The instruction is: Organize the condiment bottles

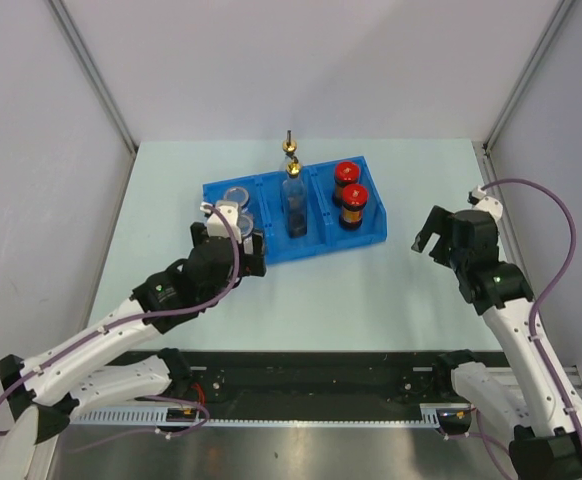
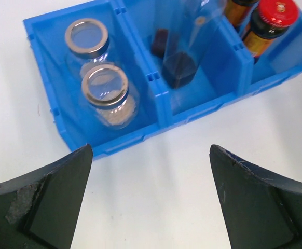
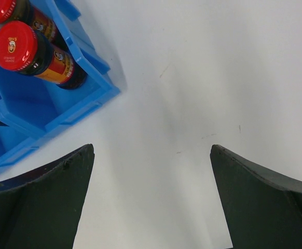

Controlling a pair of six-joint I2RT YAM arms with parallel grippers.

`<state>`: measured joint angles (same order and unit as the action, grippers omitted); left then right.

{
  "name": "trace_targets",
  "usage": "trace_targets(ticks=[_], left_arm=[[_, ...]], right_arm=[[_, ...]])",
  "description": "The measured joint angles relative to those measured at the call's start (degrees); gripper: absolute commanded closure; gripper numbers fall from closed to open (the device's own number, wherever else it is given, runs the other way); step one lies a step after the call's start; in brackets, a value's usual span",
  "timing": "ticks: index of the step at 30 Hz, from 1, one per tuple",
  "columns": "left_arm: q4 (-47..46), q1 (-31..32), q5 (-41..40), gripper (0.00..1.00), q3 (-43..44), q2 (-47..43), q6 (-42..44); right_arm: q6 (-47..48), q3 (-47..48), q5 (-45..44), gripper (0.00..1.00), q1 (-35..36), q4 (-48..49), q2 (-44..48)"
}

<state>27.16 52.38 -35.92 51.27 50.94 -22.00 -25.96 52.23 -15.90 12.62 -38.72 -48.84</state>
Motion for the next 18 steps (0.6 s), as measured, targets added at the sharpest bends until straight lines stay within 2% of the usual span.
trace_targets(ticks=[18], left_arm=[[4.31,0.00,-4.94,0.00,-1.09,-3.76,-3.39]], right_arm=[[-4.02,-4.74,-1.88,0.00,-0.02,-1.40,7.85]])
